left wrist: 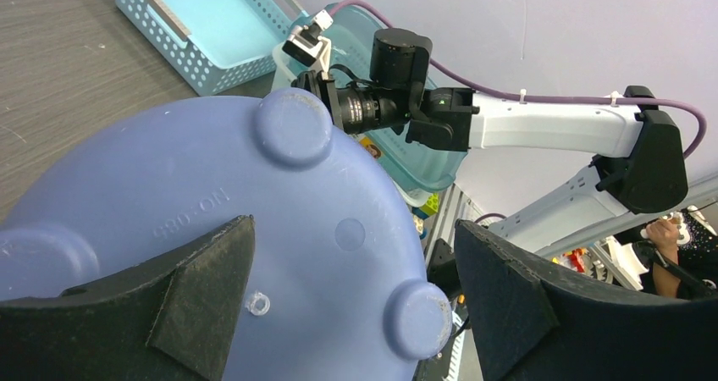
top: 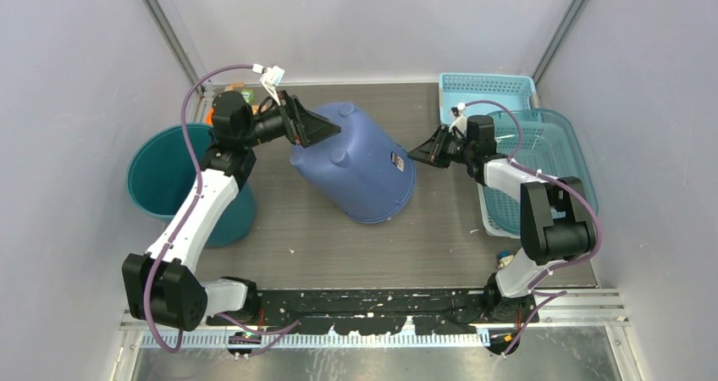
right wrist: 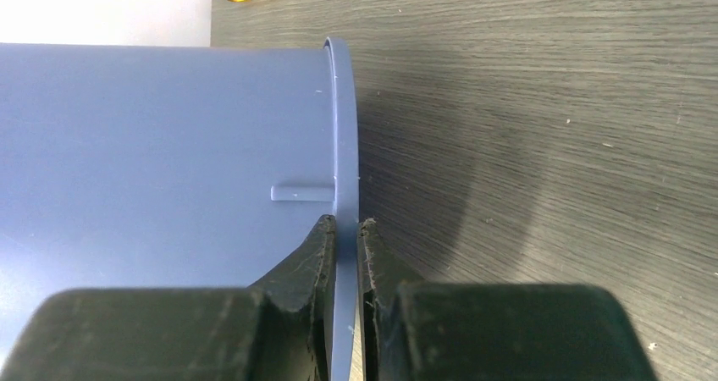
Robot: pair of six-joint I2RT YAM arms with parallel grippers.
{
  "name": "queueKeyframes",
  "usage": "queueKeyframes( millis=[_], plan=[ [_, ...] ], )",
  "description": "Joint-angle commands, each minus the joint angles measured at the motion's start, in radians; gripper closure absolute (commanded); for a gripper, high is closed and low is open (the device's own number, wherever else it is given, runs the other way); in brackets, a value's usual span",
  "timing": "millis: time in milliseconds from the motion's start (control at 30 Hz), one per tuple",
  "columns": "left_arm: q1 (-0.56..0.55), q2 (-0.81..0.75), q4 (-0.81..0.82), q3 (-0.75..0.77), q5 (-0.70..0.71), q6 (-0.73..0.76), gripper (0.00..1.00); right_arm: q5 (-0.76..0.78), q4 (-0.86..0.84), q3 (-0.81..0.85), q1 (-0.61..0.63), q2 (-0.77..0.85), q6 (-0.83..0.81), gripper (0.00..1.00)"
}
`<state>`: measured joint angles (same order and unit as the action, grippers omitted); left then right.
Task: Turn the large container upside down
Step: Turn the container upside down at the center of the board.
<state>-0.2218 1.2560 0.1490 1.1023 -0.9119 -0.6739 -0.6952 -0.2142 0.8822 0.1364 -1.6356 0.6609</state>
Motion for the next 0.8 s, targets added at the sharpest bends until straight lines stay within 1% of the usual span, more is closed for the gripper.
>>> queueKeyframes(
  millis=[0,767],
  plan=[
    [-0.01,-0.02,0.021,-0.031,-0.001,-0.013,0.11,-0.018,-0.074,-0.008,0.019,-0.002,0.011,0.98],
    [-0.01,-0.012,0.093,-0.104,0.029,-0.053,0.11,0.005,-0.08,-0.01,0.019,-0.033,-0.004,0.98]
  ],
)
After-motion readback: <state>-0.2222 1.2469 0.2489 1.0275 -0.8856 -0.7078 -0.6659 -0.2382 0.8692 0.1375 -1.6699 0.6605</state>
